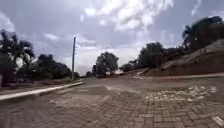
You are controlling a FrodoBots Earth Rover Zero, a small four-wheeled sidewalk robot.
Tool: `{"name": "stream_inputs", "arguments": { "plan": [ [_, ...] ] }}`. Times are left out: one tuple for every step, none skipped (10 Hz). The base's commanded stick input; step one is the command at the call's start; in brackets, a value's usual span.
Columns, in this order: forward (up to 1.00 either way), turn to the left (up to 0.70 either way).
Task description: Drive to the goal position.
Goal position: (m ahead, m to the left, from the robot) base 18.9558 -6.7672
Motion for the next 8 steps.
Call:
{"name": "stream_inputs", "arguments": {
  "plan": [
    [0.70,0.00],
    [0.70,0.00],
    [0.70,0.00],
    [0.70,0.00],
    [0.70,0.00],
    [0.70,0.00],
    [0.70,0.00],
    [0.70,0.00]
  ]
}}
